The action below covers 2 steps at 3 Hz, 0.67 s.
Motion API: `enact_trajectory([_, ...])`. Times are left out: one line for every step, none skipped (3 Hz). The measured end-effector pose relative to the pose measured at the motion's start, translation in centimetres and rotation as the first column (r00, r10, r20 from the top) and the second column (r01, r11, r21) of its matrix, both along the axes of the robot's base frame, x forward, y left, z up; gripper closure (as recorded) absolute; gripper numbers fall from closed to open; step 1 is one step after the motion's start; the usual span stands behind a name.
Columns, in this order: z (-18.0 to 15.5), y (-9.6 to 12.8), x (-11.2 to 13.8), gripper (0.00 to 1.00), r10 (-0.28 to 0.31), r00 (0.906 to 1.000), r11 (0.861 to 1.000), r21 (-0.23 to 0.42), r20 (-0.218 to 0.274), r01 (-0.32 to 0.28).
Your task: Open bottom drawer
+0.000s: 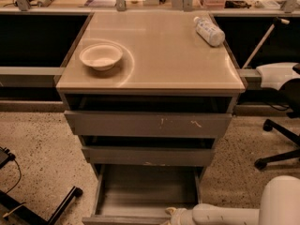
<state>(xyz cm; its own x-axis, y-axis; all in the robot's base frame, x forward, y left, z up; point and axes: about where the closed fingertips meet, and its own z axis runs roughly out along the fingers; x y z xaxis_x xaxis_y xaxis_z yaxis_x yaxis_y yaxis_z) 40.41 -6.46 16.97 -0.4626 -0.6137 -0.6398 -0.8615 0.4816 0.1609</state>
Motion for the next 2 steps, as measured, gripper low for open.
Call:
enact_trajectory([0.00,0.00,0.00,0.00,0.000,1.0000,1.000,0.000,0.000,0.000])
enact_trajectory([0.00,0.00,0.00,0.00,0.000,1.0000,1.000,0.000,0.000,0.000])
